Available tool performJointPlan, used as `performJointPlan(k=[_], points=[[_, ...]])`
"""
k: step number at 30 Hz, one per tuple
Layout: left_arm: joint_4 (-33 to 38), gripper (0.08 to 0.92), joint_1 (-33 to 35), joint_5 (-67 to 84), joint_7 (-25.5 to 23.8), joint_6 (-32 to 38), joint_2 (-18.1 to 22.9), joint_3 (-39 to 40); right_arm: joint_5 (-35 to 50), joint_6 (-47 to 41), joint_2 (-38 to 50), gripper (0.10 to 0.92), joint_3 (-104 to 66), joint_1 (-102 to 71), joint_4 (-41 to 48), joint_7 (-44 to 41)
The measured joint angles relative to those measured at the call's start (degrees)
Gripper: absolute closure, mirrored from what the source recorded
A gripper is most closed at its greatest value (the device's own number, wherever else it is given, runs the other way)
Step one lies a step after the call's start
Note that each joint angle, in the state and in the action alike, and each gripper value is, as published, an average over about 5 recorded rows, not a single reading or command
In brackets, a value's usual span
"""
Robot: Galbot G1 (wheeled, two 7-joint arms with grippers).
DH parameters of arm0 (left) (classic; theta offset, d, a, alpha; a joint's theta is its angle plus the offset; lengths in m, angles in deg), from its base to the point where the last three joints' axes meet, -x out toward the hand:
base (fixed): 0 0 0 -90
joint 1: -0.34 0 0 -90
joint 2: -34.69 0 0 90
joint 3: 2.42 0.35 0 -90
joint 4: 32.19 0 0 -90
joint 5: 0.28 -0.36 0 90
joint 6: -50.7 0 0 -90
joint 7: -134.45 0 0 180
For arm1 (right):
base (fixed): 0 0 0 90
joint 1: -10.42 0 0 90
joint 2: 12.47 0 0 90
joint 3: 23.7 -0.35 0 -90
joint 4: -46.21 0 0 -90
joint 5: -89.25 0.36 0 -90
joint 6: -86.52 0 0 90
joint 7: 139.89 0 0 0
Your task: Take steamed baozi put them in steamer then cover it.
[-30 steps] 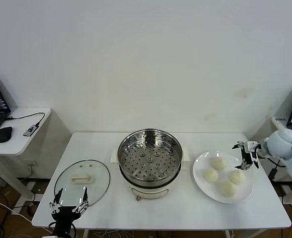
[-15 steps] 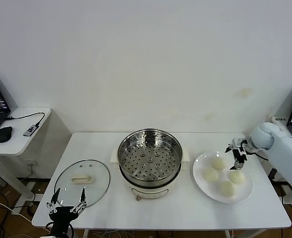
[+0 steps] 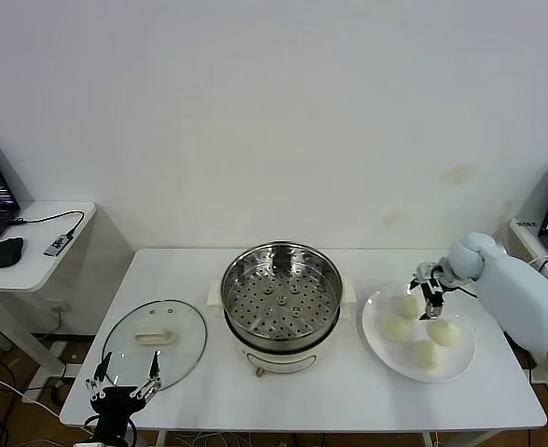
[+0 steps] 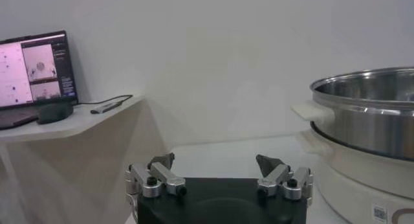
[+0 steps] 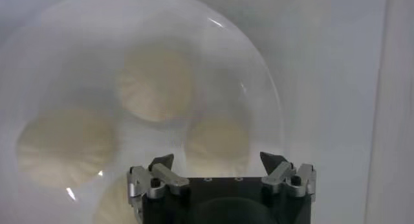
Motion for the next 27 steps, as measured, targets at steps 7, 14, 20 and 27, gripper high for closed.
performJointPlan(k=[7, 14, 20, 27], points=[[0.2, 0.177, 0.2, 0.0, -0.1, 0.0, 0.1, 0.1, -1.3, 0.0, -0.1, 0.218, -0.5, -0.5, 0.6, 0.1], [0.7, 0.177, 0.4, -0.1, -0.2, 0.0, 0.2, 0.2, -1.8, -0.1, -0.5, 0.284, -0.8, -1.0, 1.0, 0.6], [0.9, 0.177, 0.6, -0.2, -0.2, 0.0, 0.2, 0.2, -2.0, -0.2, -1.2, 0.320, -1.1, -1.4, 1.5, 1.2], [1.1, 0.177, 0.9, -0.4, -0.2, 0.1, 0.3, 0.3, -2.2, -0.3, -1.3, 0.406, -1.2, -1.6, 1.4, 1.5]])
